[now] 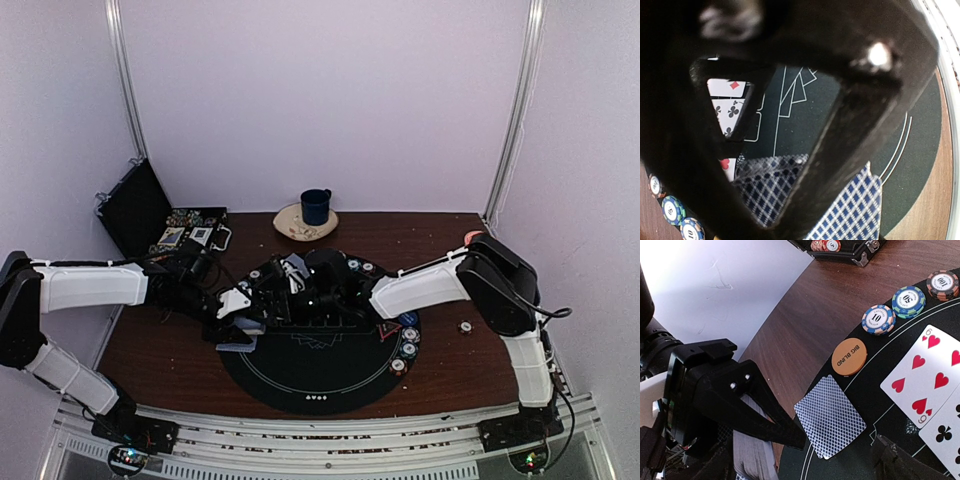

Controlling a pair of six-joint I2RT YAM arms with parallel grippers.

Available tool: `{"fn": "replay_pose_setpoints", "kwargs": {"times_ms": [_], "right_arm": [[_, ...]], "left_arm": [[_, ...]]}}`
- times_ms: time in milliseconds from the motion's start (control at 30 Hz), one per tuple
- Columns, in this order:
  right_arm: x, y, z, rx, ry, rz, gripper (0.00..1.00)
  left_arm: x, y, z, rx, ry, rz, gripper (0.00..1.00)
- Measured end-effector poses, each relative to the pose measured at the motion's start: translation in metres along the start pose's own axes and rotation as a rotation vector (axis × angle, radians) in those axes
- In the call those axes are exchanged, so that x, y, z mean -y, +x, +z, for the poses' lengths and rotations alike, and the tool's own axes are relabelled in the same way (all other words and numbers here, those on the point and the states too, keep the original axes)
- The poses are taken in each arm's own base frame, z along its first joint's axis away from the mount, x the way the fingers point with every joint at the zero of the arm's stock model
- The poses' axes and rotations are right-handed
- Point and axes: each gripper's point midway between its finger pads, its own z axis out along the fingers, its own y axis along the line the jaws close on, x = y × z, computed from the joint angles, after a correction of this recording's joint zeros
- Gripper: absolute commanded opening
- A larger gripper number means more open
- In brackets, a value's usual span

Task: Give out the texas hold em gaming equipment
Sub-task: Pick up the poker card from the face-down deck piles.

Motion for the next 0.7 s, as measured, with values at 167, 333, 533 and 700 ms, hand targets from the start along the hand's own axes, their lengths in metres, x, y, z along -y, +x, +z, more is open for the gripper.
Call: {"fn": "replay_pose_setpoints", "kwargs": {"times_ms": [167, 333, 533, 700], "right_arm": [[0.0013, 0.0001, 0.0045, -0.016, 0.010, -0.006, 0.87], [0.0047, 0.0029, 0.0080, -0.034, 0.037, -0.012, 0.77], [0.0066, 0.0050, 0.0084, -0.044, 0.048, -0.008, 0.69], [0.0091, 0.0077, 0.0038, -0.050, 0.060, -0.005, 0.66]], "left_arm": [[0.0004, -0.0003, 0.0000, 0.002, 0.002, 0.001, 0.35], [-0.0003, 0.0006, 0.0000, -0.003, -0.002, 0.001, 0.35], [-0.0011, 0.0026, 0.0010, -0.012, -0.005, -0.001, 0.35], [-0.0015, 0.0049, 0.0023, -0.022, -0.006, -0.004, 0.35]]}}
